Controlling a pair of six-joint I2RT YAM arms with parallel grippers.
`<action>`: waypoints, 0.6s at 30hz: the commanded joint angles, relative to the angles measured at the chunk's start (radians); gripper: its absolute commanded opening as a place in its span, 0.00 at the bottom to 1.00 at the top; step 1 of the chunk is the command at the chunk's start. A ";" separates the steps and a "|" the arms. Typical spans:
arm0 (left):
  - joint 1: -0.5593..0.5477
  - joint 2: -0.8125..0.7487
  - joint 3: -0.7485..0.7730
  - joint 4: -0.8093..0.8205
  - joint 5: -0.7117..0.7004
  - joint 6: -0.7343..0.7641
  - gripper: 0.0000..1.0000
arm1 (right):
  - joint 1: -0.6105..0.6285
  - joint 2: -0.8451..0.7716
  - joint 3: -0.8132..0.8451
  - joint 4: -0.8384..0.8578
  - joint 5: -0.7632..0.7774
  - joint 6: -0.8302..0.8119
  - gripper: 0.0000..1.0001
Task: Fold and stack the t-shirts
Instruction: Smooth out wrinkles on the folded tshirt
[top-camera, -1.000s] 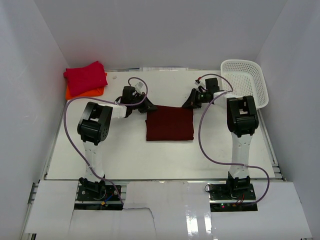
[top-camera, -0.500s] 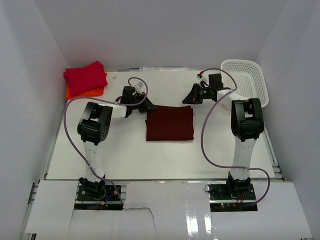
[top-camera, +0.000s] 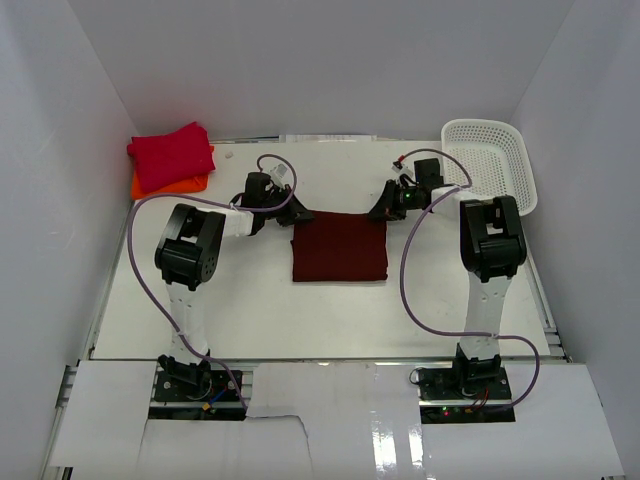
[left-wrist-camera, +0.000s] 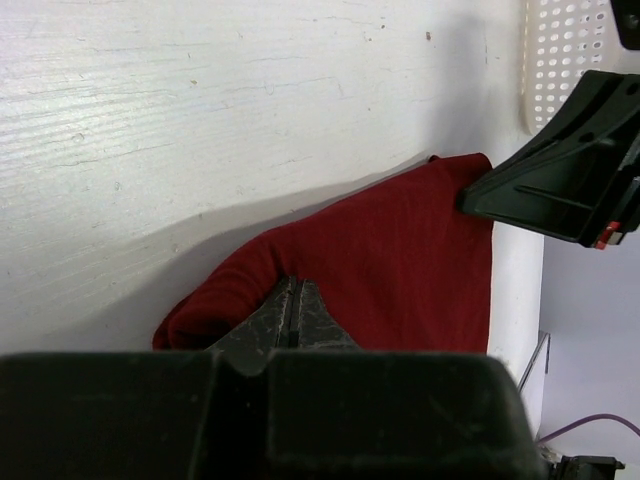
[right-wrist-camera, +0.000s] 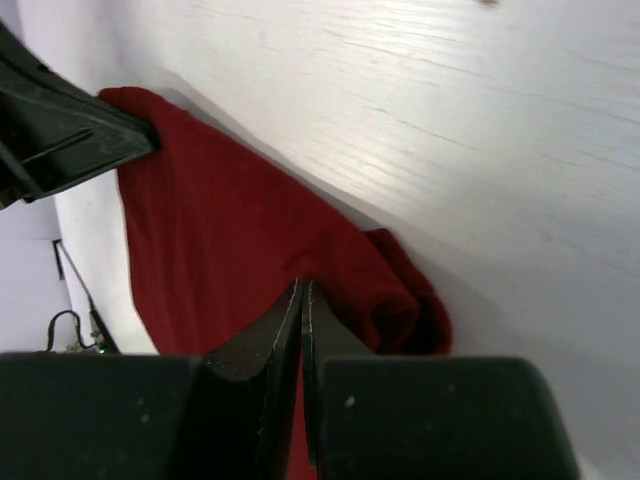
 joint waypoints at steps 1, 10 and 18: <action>0.004 -0.046 -0.004 -0.005 -0.014 0.027 0.00 | -0.018 0.016 0.013 -0.040 0.084 -0.038 0.08; 0.045 -0.061 -0.073 0.001 -0.022 0.018 0.00 | -0.053 0.007 -0.019 -0.082 0.328 -0.063 0.08; 0.045 -0.054 0.063 -0.008 0.009 0.013 0.00 | -0.056 -0.004 0.103 -0.106 0.262 -0.075 0.08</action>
